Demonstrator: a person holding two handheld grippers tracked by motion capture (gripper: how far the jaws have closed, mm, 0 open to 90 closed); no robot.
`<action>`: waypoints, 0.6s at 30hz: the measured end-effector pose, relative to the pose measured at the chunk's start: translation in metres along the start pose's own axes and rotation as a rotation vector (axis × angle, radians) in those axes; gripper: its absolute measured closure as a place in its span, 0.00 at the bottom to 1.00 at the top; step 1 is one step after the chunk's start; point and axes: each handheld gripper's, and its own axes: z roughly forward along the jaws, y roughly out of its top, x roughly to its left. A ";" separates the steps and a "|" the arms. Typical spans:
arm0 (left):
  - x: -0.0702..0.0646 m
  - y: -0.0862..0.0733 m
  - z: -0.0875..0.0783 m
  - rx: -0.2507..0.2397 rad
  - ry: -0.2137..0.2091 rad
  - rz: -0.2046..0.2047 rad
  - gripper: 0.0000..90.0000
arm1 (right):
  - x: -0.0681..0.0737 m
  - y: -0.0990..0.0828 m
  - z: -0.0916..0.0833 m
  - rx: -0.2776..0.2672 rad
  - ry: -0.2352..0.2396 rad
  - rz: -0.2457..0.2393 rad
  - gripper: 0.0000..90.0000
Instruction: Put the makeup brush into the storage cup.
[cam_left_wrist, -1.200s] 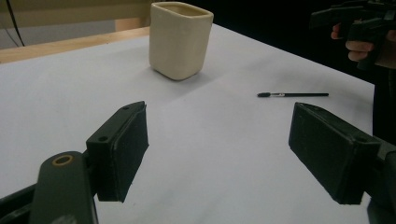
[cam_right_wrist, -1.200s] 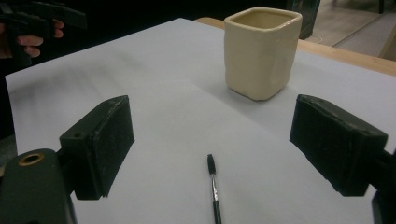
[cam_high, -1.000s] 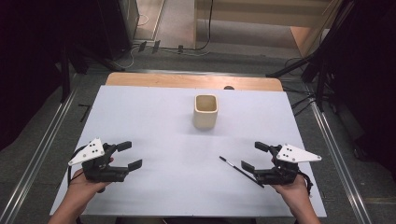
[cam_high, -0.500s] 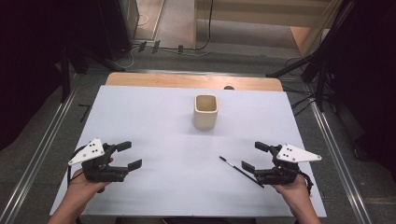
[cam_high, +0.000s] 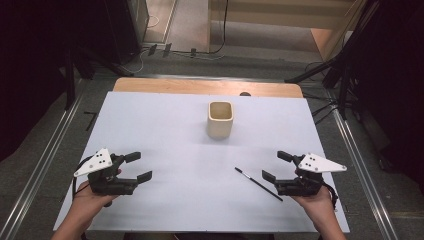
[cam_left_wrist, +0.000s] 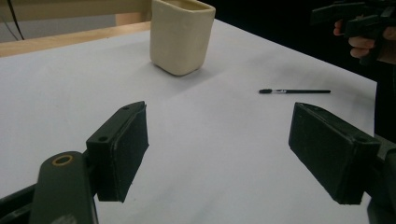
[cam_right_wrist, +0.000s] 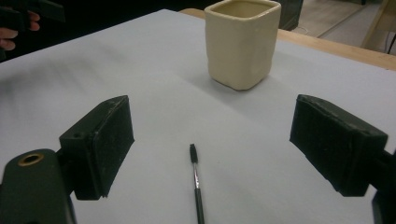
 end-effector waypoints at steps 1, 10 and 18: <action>0.000 0.000 0.000 0.001 0.000 0.000 0.23 | -0.001 0.000 0.000 0.001 -0.003 0.004 0.16; 0.000 0.000 0.000 0.000 0.001 -0.005 0.23 | -0.002 0.002 -0.001 0.014 -0.008 -0.004 0.16; 0.000 0.000 0.001 0.003 -0.001 -0.008 0.23 | -0.005 0.003 0.000 0.021 -0.012 0.007 0.16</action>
